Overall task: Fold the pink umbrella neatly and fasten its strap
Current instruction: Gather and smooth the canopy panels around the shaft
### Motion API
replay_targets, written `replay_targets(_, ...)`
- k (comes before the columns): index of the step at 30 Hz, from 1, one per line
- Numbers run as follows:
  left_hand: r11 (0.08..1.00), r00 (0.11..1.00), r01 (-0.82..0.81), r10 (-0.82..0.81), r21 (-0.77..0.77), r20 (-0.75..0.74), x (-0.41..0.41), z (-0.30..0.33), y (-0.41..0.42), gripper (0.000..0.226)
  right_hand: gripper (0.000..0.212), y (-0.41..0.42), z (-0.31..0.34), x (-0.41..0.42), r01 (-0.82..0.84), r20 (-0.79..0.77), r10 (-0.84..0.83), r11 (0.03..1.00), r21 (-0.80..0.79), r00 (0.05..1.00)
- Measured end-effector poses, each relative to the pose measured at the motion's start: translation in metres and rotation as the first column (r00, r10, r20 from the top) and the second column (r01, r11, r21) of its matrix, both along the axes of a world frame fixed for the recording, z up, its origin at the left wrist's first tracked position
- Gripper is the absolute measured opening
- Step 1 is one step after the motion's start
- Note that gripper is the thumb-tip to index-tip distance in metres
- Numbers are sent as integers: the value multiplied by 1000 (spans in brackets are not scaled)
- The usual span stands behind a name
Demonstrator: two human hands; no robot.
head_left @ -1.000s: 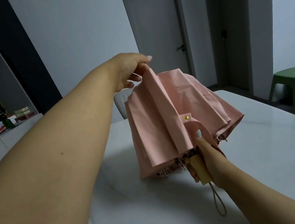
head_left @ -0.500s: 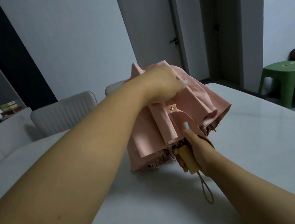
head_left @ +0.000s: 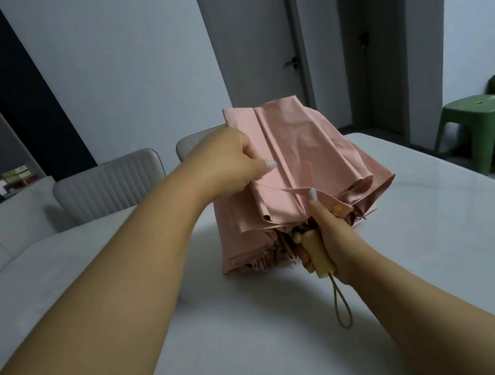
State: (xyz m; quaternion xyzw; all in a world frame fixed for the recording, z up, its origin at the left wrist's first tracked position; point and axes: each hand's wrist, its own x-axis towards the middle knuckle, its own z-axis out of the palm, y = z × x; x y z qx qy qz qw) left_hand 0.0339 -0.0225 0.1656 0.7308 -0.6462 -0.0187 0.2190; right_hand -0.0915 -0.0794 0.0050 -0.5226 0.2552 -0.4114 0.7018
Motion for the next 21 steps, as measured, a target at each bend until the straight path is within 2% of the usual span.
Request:
replay_targets(2, 994, 998, -44, 39, -96, -55, 2, -8, 4, 22, 56, 1, 2, 0, 52, -32, -52, 999, -12, 998)
replay_targets(5, 974, 979, -169, 148, -150, -142, 9, -14, 6, 27, 41, 1, 2, 0, 99, -123, -104, 994, -47, 987)
replay_targets(8, 965, 962, -240, 222, -106, -160, 14, -17, 8, 38, 40, 0, 2, -1, 127, -135, -135, 990, -69, 982)
replay_targets(12, 961, 955, -277, 275, -7, -109, 20, -23, 7, 40, 49, -1, 4, 0, 116, -86, -121, 991, -63, 989)
replay_targets(17, 941, 934, -333, 338, 65, -114, 29, -32, 4, 44, 37, -1, 6, 2, 156, -81, -162, 985, -77, 983)
replay_targets(19, 939, 928, -345, 341, -1, -147, 28, -37, 7, 43, 38, -1, 6, 2, 166, -102, -175, 982, -84, 979)
replay_targets(21, 910, 920, -384, 363, -159, -146, 19, -44, 16, 46, 39, 0, 7, 1, 170, -120, -180, 981, -88, 976)
